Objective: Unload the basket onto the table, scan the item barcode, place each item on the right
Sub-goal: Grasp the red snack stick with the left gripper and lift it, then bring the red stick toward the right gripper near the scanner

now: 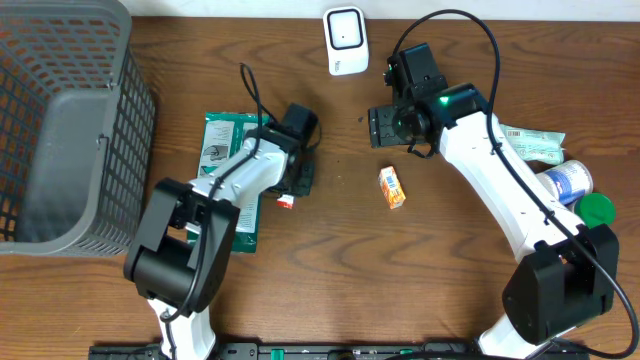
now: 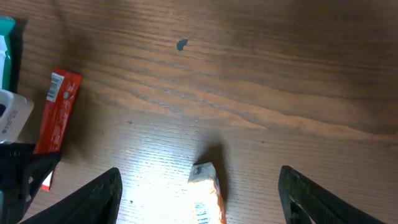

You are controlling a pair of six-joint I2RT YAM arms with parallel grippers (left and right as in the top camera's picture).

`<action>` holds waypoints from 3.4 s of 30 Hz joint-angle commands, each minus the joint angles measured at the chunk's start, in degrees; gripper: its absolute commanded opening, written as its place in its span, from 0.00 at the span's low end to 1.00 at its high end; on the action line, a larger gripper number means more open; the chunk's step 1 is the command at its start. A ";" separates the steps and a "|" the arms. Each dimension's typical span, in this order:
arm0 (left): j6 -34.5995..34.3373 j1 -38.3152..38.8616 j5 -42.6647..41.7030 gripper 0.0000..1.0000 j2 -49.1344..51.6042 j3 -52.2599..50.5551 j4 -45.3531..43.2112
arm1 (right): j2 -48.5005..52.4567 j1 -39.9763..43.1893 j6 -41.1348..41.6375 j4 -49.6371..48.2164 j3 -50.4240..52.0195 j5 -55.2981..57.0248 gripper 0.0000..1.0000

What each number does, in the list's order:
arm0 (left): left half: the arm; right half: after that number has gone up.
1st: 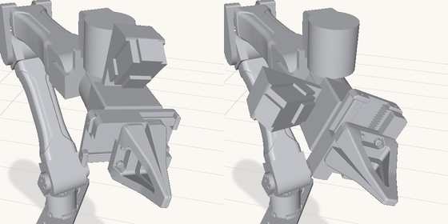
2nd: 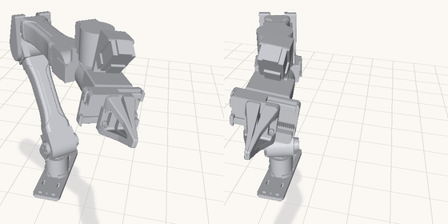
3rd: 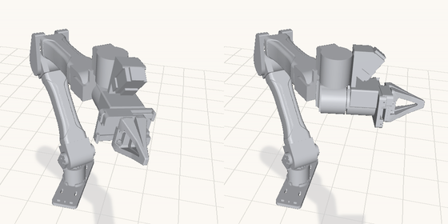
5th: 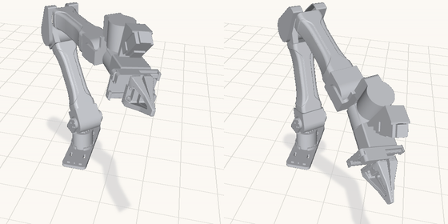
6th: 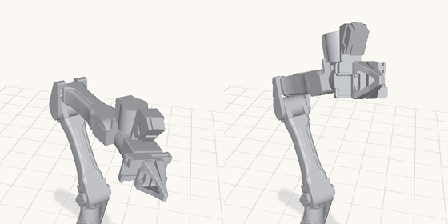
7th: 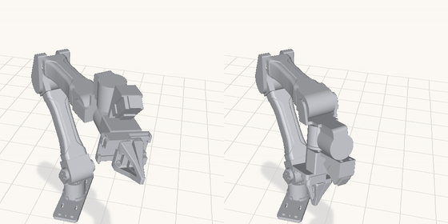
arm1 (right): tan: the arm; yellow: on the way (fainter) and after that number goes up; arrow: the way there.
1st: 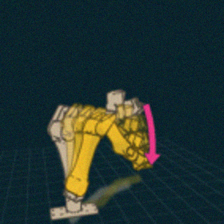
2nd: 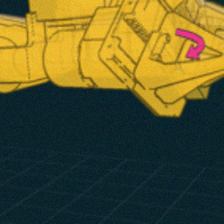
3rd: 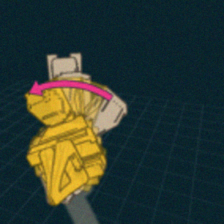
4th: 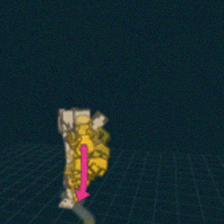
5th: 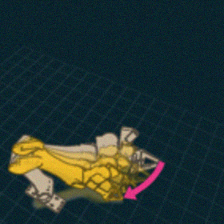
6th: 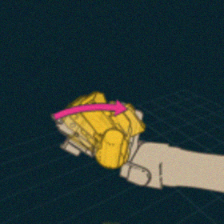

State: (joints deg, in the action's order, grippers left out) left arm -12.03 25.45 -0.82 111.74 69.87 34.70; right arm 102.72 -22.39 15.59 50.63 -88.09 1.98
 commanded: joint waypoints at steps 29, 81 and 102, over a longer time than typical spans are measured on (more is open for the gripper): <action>0.74 -9.05 -27.10 0.07 -18.91 2.38 1.01 | 0.48 8.02 0.22 -0.70 0.15 -44.70 0.77; 2.73 -4.98 -21.09 0.07 -22.86 2.38 -3.76 | 0.52 0.66 12.15 -30.73 10.99 -44.59 0.57; 0.37 -4.96 -20.33 0.07 -26.62 2.38 -6.86 | 0.52 3.54 14.58 -38.91 11.52 -59.47 0.54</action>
State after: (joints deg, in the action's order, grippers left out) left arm -10.96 20.67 -21.93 85.49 71.42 28.14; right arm 102.74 -18.98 28.73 12.27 -76.82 -54.50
